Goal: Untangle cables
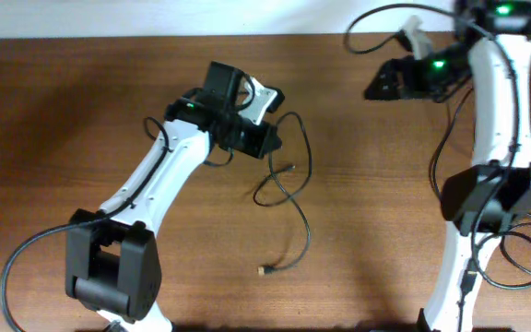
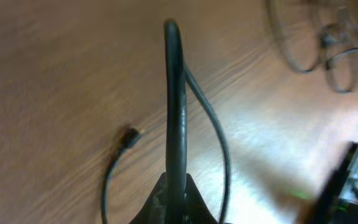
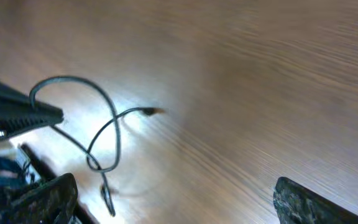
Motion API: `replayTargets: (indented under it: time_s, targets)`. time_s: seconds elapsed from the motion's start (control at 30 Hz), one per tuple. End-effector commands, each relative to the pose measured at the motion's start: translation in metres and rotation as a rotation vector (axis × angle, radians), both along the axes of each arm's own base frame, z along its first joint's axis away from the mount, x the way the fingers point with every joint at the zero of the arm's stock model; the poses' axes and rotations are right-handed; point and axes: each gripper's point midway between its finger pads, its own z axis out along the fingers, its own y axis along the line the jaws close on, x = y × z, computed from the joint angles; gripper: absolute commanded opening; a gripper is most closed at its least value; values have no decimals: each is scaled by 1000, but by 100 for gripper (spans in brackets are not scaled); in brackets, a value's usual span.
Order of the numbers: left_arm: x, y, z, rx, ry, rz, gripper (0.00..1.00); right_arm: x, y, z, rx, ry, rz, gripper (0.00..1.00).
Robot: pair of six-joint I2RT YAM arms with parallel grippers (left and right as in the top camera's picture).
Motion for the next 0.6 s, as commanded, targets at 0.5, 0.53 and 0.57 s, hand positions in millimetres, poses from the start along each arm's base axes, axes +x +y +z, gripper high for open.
replayTargets:
  time_s: [0.5, 0.53, 0.57]
  targets:
    - [14, -10, 117, -526, -212, -255, 0, -56, 142, 56, 235, -109, 362, 44]
    - [14, -10, 116, -526, -212, -255, 0, -56, 142, 56, 234, -109, 362, 24]
    - [14, -10, 116, -524, -209, -251, 0, -56, 141, 55, 226, -109, 361, 6]
